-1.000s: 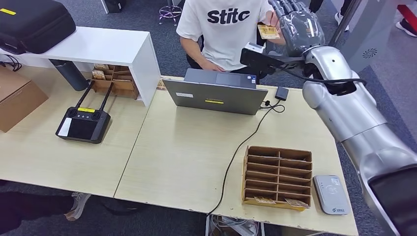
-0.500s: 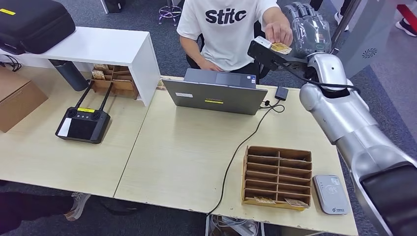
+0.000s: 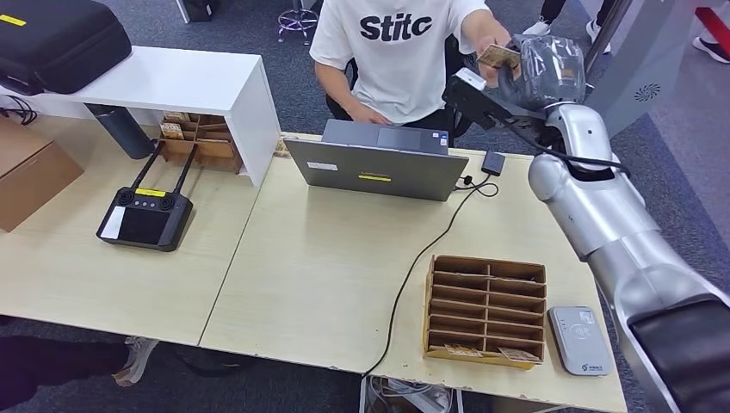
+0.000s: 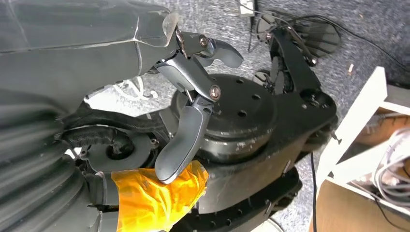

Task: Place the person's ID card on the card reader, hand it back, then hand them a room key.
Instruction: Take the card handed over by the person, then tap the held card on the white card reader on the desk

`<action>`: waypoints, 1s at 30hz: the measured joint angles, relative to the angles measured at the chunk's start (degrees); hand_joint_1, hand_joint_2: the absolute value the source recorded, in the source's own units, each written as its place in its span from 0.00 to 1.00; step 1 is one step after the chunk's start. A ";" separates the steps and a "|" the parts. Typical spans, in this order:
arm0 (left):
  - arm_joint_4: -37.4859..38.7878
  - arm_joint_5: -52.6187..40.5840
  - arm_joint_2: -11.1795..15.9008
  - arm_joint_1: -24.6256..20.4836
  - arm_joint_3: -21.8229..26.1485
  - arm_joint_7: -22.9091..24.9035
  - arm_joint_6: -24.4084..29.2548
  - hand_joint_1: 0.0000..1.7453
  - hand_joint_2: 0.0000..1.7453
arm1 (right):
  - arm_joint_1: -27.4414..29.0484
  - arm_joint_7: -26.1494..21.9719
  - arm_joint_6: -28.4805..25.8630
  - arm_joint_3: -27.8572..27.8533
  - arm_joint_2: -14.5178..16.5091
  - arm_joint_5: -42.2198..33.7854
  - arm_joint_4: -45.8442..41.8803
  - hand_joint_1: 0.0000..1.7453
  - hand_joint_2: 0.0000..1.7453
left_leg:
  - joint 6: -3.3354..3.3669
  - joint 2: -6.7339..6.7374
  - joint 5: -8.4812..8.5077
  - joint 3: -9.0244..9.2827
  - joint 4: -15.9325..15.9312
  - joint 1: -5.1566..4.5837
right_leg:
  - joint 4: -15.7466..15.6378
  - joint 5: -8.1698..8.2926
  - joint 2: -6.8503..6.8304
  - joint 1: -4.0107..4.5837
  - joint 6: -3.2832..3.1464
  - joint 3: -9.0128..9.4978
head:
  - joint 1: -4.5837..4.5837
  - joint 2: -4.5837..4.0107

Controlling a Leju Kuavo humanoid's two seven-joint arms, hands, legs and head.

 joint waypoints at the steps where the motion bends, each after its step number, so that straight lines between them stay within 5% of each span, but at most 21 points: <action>1: -0.07 -0.09 0.00 0.03 -0.11 -0.11 -0.27 0.00 1.00 | 0.17 -0.35 -0.30 -0.22 0.00 -0.24 -0.26 1.00 1.00 | 0.00 0.00 0.00 0.00 0.00 0.00 | 0.00 0.00 0.00 0.00 0.00 0.00 | 0.00 0.00; 13: -5.88 3.70 -0.40 4.18 -3.27 1.91 0.04 0.00 1.00 | 6.06 -7.73 -2.79 -6.54 -2.15 -10.02 -12.19 1.00 1.00 | 0.00 -0.03 -0.01 0.00 0.01 0.00 | -0.03 -0.01 -0.03 0.00 0.00 -0.02 | 0.01 0.00; 23: -17.16 11.32 -0.41 12.31 -10.36 5.86 5.63 0.00 1.00 | 16.87 -11.13 -3.74 -17.20 -10.35 -16.44 -31.67 1.00 1.00 | 0.10 -0.04 -0.11 -0.04 0.03 -0.03 | -0.13 -0.04 -0.06 -0.01 0.05 0.00 | -0.01 0.00; 30: -25.45 14.93 -0.41 17.74 -15.26 7.64 10.69 0.00 1.00 | 26.41 -10.48 -1.65 -27.62 -16.87 -19.05 -37.65 1.00 1.00 | 0.18 -0.05 -0.19 -0.04 0.04 -0.04 | -0.16 -0.05 -0.07 -0.02 0.07 0.03 | 0.01 0.00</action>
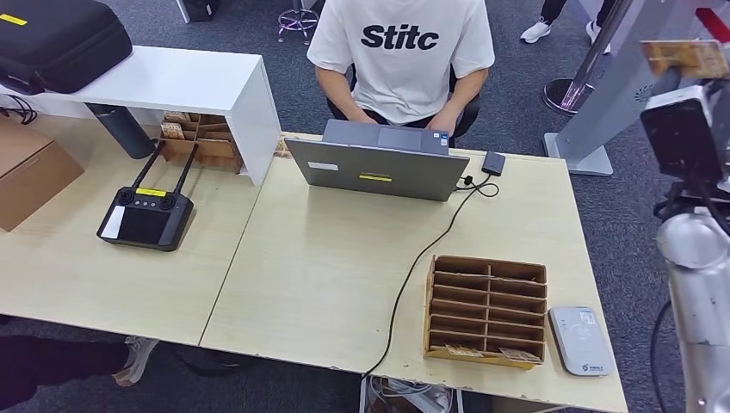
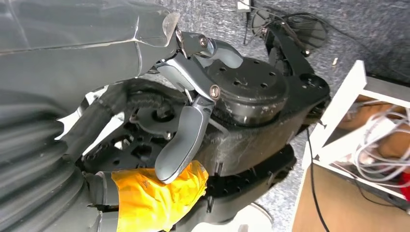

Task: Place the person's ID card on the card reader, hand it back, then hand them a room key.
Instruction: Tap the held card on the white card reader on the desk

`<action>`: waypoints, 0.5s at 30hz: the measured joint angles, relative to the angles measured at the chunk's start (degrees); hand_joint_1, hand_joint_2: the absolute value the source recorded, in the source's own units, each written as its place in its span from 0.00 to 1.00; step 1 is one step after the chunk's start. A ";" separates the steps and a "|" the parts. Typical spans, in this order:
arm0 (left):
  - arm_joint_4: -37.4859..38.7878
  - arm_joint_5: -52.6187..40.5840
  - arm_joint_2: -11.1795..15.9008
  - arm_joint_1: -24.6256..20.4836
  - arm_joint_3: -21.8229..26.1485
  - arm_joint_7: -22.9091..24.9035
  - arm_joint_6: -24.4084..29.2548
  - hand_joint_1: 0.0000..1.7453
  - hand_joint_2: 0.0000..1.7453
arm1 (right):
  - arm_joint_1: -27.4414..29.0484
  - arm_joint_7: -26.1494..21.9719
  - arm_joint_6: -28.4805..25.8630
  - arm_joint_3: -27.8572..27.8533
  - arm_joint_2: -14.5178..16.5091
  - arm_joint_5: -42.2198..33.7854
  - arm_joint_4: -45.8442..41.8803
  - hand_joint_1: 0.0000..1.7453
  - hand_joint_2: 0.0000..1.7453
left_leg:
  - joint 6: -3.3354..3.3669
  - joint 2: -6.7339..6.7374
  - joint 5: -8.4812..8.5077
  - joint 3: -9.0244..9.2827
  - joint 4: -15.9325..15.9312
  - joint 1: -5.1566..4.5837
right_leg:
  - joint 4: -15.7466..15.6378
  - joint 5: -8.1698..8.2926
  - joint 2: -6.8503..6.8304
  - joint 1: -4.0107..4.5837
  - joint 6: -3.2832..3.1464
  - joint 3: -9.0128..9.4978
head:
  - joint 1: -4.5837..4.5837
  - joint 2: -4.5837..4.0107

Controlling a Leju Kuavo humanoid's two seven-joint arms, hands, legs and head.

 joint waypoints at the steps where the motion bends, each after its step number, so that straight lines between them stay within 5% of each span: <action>1: -1.06 0.40 0.00 0.63 -0.61 0.21 0.66 0.00 1.00 | 1.66 0.41 0.66 -1.50 -0.69 0.02 -0.48 1.00 1.00 | 0.01 0.00 -0.01 0.00 0.00 0.00 | 0.00 0.00 0.00 0.00 0.00 0.00 | -0.01 0.00; 15: -10.04 2.44 0.00 4.94 -5.03 0.72 7.63 0.00 1.00 | 24.41 3.52 6.06 -13.82 -2.96 -0.44 -5.43 1.00 1.00 | 0.00 -0.09 -0.14 0.05 -0.05 0.07 | 0.01 -0.21 -0.13 0.07 0.02 0.13 | 0.00 0.00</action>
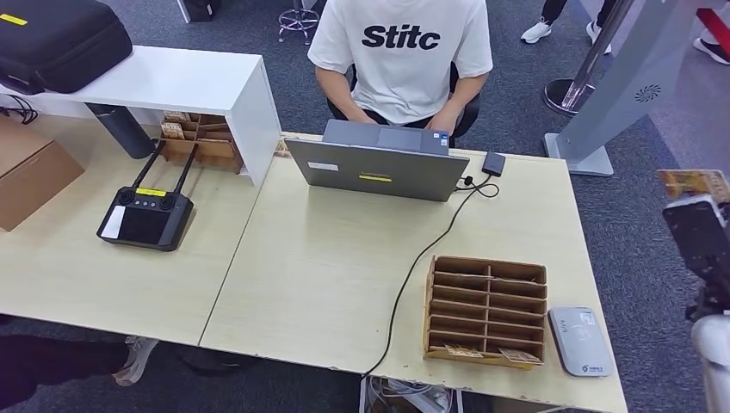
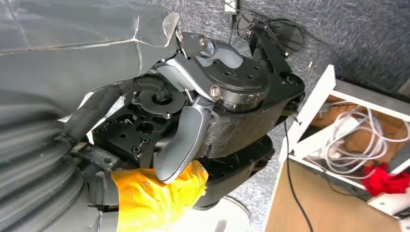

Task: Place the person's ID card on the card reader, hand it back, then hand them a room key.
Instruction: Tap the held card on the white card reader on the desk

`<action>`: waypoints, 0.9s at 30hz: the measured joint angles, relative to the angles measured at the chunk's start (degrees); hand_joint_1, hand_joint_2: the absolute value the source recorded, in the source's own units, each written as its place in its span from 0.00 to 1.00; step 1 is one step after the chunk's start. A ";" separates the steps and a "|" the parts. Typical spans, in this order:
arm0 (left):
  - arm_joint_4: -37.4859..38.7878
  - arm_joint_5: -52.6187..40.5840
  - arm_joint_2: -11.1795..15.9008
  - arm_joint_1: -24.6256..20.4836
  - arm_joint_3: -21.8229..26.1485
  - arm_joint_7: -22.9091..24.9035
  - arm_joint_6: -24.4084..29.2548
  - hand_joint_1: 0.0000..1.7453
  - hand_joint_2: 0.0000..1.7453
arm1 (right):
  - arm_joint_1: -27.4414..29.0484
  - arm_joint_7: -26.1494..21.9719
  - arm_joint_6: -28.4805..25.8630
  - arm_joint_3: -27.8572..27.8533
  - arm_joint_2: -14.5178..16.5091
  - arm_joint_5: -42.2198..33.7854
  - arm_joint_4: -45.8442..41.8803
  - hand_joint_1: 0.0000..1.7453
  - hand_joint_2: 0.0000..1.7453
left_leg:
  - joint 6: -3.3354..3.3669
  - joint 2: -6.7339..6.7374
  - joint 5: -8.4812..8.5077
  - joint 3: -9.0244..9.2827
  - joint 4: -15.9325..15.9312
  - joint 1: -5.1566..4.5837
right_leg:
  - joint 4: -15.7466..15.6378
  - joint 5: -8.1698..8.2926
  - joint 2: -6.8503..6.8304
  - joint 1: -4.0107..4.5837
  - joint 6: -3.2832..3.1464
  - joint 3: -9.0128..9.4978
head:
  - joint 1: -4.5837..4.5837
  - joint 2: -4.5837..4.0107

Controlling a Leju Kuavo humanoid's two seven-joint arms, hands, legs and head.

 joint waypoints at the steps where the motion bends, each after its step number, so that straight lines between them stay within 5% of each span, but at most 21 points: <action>1: -0.49 0.10 0.00 0.29 -0.24 0.00 0.54 0.00 1.00 | 1.88 0.01 0.04 -0.50 0.38 -0.01 -0.76 1.00 1.00 | 0.01 -0.05 -0.02 -0.01 0.00 0.01 | 0.00 -0.03 -0.07 0.00 0.01 0.03 | 0.00 0.00; 27: -4.67 1.68 0.00 4.08 -5.77 -0.81 11.88 0.00 1.00 | 22.32 0.27 2.92 -4.78 7.48 -0.64 -12.97 1.00 1.00 | 0.01 -0.02 -0.16 0.03 -0.01 -0.03 | 0.00 -0.22 -0.05 -0.03 0.01 0.03 | -0.01 0.00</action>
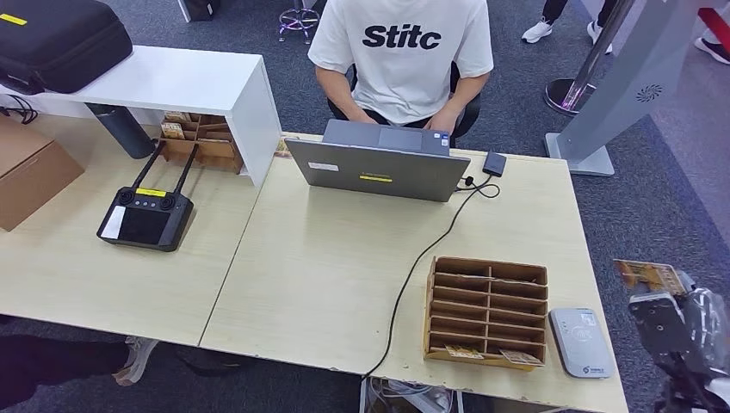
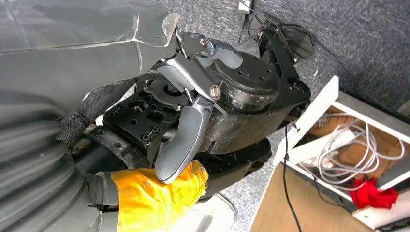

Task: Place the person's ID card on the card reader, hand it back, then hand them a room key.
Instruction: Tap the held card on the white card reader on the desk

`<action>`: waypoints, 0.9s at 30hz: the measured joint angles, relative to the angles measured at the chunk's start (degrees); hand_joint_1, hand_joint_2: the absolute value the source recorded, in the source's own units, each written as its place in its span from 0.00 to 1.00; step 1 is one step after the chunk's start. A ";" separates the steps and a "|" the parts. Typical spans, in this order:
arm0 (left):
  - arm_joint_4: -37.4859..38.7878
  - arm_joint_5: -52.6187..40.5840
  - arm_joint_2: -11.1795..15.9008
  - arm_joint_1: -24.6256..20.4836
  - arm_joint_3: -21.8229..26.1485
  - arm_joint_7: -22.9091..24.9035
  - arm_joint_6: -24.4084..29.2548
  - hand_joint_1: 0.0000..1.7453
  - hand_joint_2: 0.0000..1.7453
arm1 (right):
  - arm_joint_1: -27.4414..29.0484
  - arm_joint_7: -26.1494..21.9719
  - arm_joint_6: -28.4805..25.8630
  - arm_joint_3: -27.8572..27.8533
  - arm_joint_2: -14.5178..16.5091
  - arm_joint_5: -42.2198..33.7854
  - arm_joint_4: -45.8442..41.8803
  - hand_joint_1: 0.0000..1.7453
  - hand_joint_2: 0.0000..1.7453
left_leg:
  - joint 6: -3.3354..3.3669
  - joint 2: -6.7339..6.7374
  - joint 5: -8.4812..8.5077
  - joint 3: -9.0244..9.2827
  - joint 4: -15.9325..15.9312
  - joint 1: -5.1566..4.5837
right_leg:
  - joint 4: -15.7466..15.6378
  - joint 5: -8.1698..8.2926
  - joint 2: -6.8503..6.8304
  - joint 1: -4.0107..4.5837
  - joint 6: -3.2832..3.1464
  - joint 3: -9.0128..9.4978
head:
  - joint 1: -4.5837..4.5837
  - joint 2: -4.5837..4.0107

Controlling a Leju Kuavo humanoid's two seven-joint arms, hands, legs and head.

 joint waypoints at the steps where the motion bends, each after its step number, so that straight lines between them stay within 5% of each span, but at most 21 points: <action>1: 0.00 0.01 0.00 0.00 -0.02 -0.02 0.14 0.00 1.00 | 0.14 0.16 0.19 0.01 0.04 0.01 -0.02 1.00 1.00 | 0.00 0.00 0.00 0.00 0.00 0.00 | 0.00 0.00 0.00 0.00 0.00 0.00 | 0.00 0.00; 8: 0.00 0.07 0.00 -0.03 -0.05 -0.44 0.59 0.00 1.00 | 1.03 1.23 1.36 0.05 0.17 0.01 0.09 1.00 1.00 | 0.00 0.01 0.00 0.00 0.00 0.00 | 0.00 0.00 0.01 -0.01 0.00 0.00 | 0.00 0.00; 16: 0.48 -0.14 0.00 -1.23 0.17 -1.08 0.98 0.00 1.00 | 3.63 8.02 7.36 1.65 0.19 -0.09 4.47 1.00 1.00 | 0.00 0.03 -0.01 0.00 0.00 -0.01 | 0.00 0.00 0.04 -0.01 0.00 0.00 | 0.00 0.00; 27: 0.92 -0.43 0.00 -1.50 0.28 -0.96 1.01 0.00 1.00 | 4.28 9.44 8.04 2.85 -0.73 -0.05 6.23 1.00 1.00 | 0.00 0.03 -0.02 0.01 0.00 -0.01 | 0.00 0.00 0.04 -0.01 0.01 0.00 | -0.01 0.00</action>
